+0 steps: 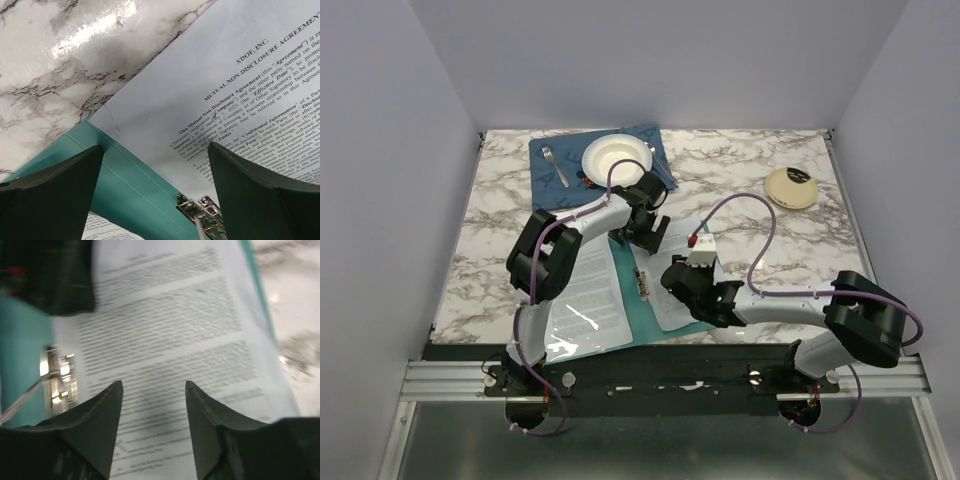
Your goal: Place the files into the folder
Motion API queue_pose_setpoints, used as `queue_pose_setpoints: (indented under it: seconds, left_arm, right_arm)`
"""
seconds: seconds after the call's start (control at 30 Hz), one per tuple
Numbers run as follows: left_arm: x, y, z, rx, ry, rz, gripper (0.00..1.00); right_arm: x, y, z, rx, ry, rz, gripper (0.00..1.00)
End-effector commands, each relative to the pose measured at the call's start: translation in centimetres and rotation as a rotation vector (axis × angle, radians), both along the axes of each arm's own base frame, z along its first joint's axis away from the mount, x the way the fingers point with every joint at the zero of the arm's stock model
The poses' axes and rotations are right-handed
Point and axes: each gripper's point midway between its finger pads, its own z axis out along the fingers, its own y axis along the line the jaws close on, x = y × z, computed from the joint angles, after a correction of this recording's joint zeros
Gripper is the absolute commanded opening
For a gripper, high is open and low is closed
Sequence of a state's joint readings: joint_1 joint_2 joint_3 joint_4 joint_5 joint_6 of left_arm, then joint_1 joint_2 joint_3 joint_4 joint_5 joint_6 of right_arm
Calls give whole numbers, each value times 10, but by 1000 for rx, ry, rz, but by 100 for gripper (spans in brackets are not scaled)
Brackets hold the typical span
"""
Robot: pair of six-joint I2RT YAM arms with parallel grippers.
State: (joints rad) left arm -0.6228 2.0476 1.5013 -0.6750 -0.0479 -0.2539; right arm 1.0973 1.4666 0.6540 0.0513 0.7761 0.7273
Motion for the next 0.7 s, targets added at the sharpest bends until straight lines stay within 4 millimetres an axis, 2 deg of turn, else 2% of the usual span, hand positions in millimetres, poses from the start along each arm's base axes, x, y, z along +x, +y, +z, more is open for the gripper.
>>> queue_pose_setpoints:
  seconds: [0.0, 0.03, 0.07, 0.17, 0.23, 0.4, 0.53, 0.67]
  left_arm:
    - [-12, 22, -12, 78, 43, 14, 99]
    - [-11, 22, -11, 78, 41, 15, 99]
    - [-11, 22, -11, 78, 41, 13, 99]
    - [-11, 21, -10, 76, 36, 17, 99]
    - [-12, 22, -11, 76, 40, 18, 99]
    - [-11, 21, -10, 73, 37, 21, 99]
    - [-11, 21, -11, 72, 37, 24, 99]
    - [-11, 19, -9, 56, 34, 28, 99]
  right_arm:
    - [6, -87, -11, -115, 27, -414, 67]
    - [9, -101, -13, -123, 46, -480, 68]
    - [2, -117, -13, -189, 83, -528, 69]
    - [-7, -144, -19, -224, 128, -685, 79]
    - [-11, -148, -26, -234, 146, -716, 84]
    - [-27, -155, -39, -213, 204, -718, 86]
    - [-29, -150, -41, -136, 219, -670, 86]
    - [-29, -135, -44, -45, 239, -599, 86]
